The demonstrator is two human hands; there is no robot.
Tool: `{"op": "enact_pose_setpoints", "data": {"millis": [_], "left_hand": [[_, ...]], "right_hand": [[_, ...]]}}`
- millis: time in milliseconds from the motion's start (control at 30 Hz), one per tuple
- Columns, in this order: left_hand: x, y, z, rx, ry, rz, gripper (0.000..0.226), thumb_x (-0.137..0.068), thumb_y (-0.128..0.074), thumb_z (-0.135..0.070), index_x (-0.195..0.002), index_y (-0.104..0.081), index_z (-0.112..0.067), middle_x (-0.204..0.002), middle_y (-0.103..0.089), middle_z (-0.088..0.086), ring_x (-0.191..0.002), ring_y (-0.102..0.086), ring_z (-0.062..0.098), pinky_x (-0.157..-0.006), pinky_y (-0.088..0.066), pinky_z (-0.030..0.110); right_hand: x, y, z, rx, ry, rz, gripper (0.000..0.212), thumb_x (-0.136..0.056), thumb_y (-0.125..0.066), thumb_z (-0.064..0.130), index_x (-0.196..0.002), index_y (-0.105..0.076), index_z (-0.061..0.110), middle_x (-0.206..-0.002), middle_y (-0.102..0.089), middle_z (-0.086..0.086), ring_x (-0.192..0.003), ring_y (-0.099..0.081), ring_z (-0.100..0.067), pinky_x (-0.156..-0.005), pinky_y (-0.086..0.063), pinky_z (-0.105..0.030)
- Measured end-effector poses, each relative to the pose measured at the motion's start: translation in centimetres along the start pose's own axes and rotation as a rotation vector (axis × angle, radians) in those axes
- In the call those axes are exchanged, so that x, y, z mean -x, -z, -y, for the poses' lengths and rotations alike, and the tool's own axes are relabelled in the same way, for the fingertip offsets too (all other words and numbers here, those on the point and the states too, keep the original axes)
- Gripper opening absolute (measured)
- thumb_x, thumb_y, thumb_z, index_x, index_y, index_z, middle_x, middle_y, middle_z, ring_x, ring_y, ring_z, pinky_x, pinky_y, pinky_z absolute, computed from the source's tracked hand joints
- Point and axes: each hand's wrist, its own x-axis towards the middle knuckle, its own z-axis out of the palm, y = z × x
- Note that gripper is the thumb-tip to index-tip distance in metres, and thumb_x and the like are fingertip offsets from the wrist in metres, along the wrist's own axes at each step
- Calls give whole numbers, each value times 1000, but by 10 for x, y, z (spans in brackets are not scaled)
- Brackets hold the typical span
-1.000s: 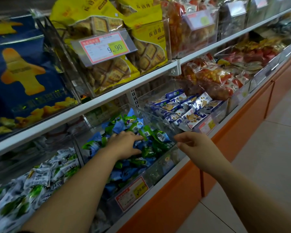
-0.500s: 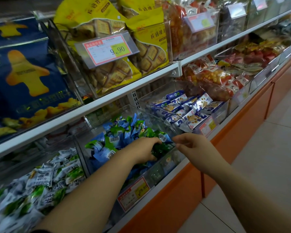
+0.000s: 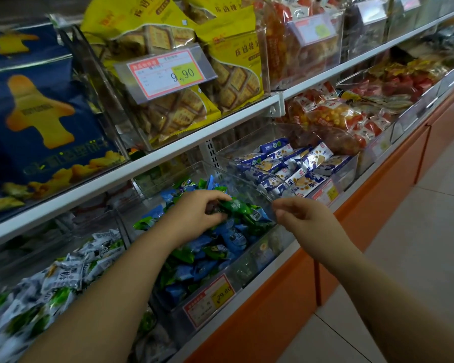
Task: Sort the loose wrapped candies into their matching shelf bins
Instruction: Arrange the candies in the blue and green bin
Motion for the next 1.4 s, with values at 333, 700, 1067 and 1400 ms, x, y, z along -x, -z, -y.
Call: {"op": "enact_pose_setpoints", "data": {"millis": [333,700,1067,1400], "left_hand": [[4,-19,-55,210,-222,-77,38,-86,-67,-26,-122,-59,-35,-115,-63,-14,-104,-57,2,-91,-48,28],[-8,-28,-45,524,-104,-38,36,-89,-63,-15,-117,-54,-35,-114,-61,-12,-84,-66,0,-82,-53,23],[-20,-52,-18,149,91,440,63,-87,-66,-23,-143,-37,-33,-143,-43,4,-123,-49,20,-98,-46,33],[3,-29,-10,209,80,128,40,-94,-57,-27,-132,-50,-33,-141,-46,1,-115,-52,14,-86,-43,26]], "right_hand": [[8,0,23,-956,-385,209,33,-99,-44,34,-126,-55,18,-123,-61,-10,-105,-65,-30,-77,-58,-47],[5,10,20,-998,-451,92,25,-94,-53,19,-115,-57,7,-111,-61,-15,-96,-66,-26,-68,-60,-35],[1,12,16,-952,-454,-6,19,-95,-52,16,-114,-54,12,-103,-61,-8,-94,-65,-24,-70,-60,-38],[2,2,27,-919,-427,0,22,-95,-53,15,-116,-53,10,-110,-58,-10,-99,-63,-27,-72,-58,-35]]}}
